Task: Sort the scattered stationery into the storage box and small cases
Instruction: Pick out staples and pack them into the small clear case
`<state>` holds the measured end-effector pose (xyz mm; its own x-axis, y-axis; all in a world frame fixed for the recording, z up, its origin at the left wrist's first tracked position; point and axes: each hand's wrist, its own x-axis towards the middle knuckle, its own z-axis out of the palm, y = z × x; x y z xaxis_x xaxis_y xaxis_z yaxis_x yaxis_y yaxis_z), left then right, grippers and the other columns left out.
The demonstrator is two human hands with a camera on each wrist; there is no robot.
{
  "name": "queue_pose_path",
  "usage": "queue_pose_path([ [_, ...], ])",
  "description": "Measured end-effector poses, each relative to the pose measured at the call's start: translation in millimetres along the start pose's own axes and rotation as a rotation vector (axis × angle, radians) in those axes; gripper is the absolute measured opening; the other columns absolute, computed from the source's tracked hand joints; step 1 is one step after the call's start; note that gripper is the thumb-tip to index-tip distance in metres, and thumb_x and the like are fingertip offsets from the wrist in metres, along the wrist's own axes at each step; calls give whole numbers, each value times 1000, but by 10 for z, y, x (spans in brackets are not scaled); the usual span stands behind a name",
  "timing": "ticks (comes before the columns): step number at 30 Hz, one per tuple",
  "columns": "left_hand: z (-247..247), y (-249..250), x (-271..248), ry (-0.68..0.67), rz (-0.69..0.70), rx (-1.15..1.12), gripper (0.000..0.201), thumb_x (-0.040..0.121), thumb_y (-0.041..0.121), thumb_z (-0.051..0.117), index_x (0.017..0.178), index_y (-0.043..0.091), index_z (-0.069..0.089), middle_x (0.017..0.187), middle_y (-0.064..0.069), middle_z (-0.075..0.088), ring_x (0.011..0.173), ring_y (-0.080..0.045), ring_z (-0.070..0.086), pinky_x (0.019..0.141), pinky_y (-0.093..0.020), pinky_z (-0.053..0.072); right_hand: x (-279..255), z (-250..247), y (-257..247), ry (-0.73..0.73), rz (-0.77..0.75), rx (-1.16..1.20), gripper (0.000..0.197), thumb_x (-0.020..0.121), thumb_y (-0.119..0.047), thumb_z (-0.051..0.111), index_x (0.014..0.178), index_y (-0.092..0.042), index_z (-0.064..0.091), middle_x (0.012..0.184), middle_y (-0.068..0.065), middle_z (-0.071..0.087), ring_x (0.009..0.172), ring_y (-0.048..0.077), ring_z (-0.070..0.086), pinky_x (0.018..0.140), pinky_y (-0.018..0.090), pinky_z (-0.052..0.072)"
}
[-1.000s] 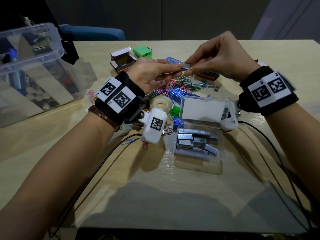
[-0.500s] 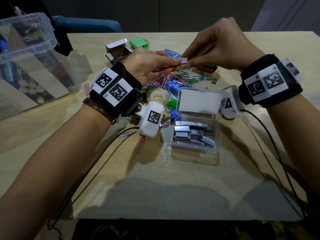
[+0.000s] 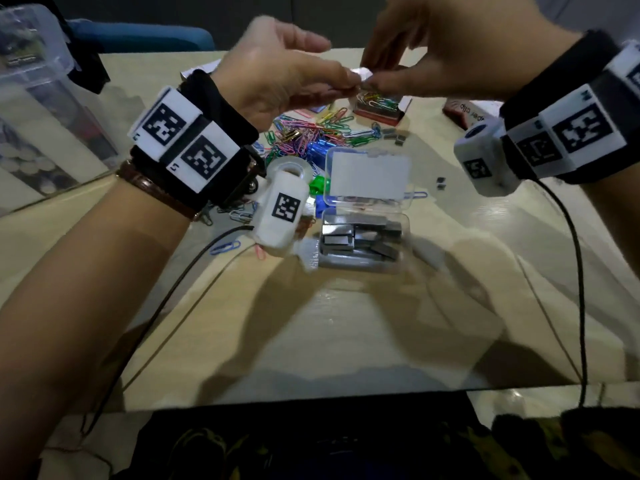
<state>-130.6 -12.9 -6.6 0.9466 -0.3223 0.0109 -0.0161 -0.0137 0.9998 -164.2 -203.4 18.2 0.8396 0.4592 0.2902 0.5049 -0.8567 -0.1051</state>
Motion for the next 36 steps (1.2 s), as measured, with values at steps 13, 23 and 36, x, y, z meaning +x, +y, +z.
queue_pose_path([
  [13, -293, -75, -280, -144, 14, 290, 35, 75, 34, 69, 100, 11, 62, 87, -4, 76, 83, -15, 72, 67, -24, 58, -560, 23, -375, -144, -122, 52, 21, 83, -36, 68, 83, -17, 76, 73, -3, 72, 56, -1, 57, 64, 27, 47],
  [23, -176, -213, -281, -298, -64, 536, 52, 63, 42, 71, 107, 14, 68, 101, -6, 71, 92, -19, 68, 73, -32, 58, -925, 413, -486, -261, -129, -83, 6, 84, -24, 72, 79, -20, 74, 77, -1, 70, 67, 25, 62, 60, 38, 51],
  [36, -88, -339, -247, -418, -156, 555, 17, 85, 29, 65, 86, 13, 72, 80, -7, 71, 77, -17, 68, 64, -30, 57, -900, 484, -565, -322, -105, -153, 17, 90, -38, 61, 94, -29, 74, 91, -4, 68, 85, 25, 62, 66, 36, 51],
])
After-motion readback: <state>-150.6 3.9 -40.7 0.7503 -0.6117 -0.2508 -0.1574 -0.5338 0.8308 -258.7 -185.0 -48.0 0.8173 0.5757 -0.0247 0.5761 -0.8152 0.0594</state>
